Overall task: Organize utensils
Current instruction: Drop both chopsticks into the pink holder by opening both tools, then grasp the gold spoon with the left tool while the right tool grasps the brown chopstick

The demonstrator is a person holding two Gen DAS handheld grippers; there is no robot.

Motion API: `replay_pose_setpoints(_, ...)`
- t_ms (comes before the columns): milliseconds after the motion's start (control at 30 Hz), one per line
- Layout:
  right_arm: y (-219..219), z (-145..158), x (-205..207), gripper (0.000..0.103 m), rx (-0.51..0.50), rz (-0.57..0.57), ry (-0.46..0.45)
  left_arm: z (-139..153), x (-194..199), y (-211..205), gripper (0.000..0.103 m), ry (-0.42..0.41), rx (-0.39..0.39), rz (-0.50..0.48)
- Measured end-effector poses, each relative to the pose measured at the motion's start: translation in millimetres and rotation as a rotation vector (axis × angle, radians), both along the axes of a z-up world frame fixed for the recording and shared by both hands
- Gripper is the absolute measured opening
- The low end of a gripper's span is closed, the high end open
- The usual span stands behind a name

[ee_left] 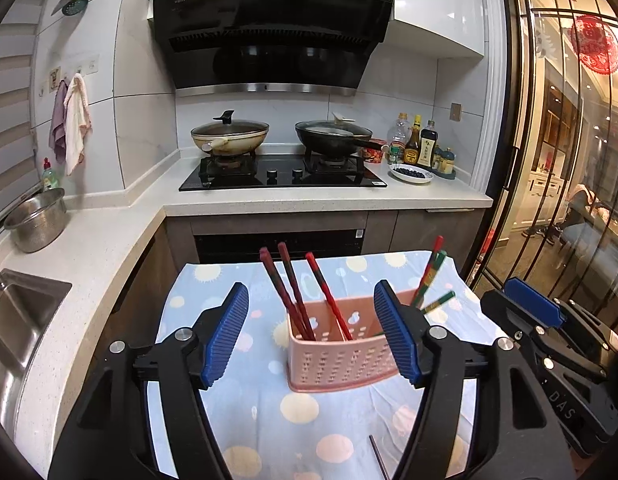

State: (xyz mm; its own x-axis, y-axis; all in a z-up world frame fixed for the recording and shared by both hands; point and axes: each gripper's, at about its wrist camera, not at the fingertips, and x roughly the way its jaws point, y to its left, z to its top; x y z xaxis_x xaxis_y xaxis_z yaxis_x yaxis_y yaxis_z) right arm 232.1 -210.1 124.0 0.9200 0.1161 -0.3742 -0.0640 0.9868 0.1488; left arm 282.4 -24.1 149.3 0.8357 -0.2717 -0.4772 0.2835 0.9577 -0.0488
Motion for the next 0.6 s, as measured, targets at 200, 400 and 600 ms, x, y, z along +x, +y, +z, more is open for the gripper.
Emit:
replay_pose_setpoints(200,3,-16,-32,0.037,0.009,0.011,0.031,-14,-30,1,0.07,0.008,0.015,-0.008)
replay_pose_setpoints(400,3,-39,-66,0.037,0.023,0.014,0.072,-37,-56,3,0.072,0.043,0.023,-0.012)
replay_pose_setpoints(600,8,-68,-98,0.037,0.012,0.026,0.138,-73,-81,7,0.072,0.123,0.019,-0.013)
